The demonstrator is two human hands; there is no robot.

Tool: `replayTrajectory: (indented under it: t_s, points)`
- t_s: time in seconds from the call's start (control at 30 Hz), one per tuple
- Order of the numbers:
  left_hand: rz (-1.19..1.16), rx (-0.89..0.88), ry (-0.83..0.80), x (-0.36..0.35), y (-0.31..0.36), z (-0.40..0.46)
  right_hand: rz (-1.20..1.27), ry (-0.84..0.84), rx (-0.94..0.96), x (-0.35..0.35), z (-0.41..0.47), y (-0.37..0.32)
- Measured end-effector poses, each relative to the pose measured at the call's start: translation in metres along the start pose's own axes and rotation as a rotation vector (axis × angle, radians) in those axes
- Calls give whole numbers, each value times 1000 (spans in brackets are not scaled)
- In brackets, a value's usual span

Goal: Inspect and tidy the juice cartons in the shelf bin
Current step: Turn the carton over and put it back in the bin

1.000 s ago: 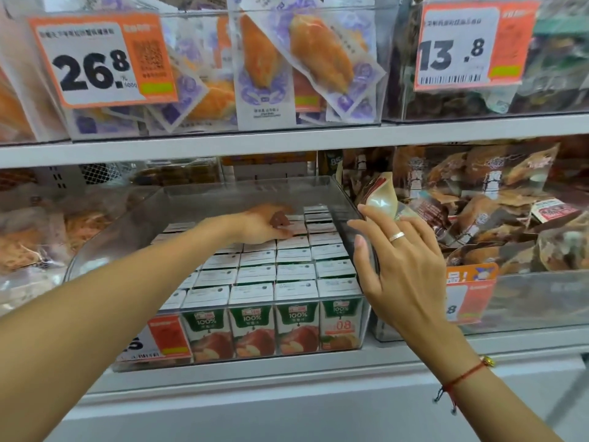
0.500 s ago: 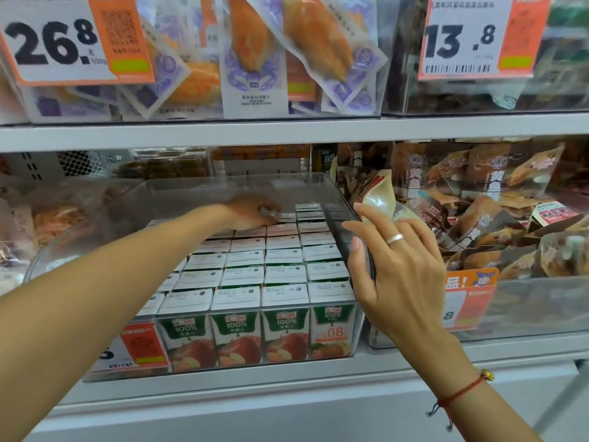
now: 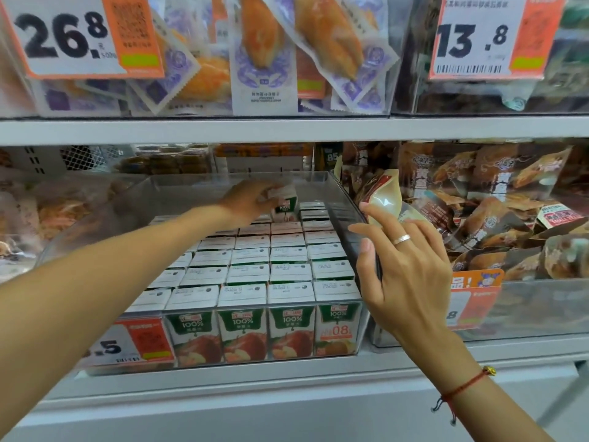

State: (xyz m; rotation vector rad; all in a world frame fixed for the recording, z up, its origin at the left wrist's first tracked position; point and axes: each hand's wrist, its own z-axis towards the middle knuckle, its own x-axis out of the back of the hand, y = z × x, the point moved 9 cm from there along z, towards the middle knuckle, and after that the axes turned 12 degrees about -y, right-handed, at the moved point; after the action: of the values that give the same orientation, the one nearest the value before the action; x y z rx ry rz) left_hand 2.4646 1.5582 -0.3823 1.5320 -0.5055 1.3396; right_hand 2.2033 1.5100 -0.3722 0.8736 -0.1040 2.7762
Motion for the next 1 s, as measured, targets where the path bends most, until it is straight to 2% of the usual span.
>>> replayTrajectory:
  t_s: [0.1,0.2,0.27,0.37,0.43,0.5,0.6,0.67,0.8,1.0]
  points:
    - [-164,25,265,27,11,-30,3,-39,0,0,2,-1]
    - [-460,-62,374,40,29,-72,16,-109,-20,-1,2,-1]
    - [-577,-39,411,42,38,-108,24,-181,-56,0,5,0]
    - [-841,10,366,24,45,-165,80,-251,-117,10,6,-10]
    - [-996,59,288,5,49,-199,177,-221,-115,29,7,-30]
    - [-1078,85,249,-11,54,-229,416,-285,-190,41,4,-51]
    - [-1197,87,258,-26,56,-261,1114,-800,-494,6,-25,-94]
    - [-1231,91,286,-30,56,-275,1327,-971,-539,-3,-44,-114]
    - [-1246,135,333,-34,50,-290,1498,-999,-569,-10,-59,-122]
    - [-1228,158,273,-39,48,-294,1527,-988,-590,-16,-65,-128]
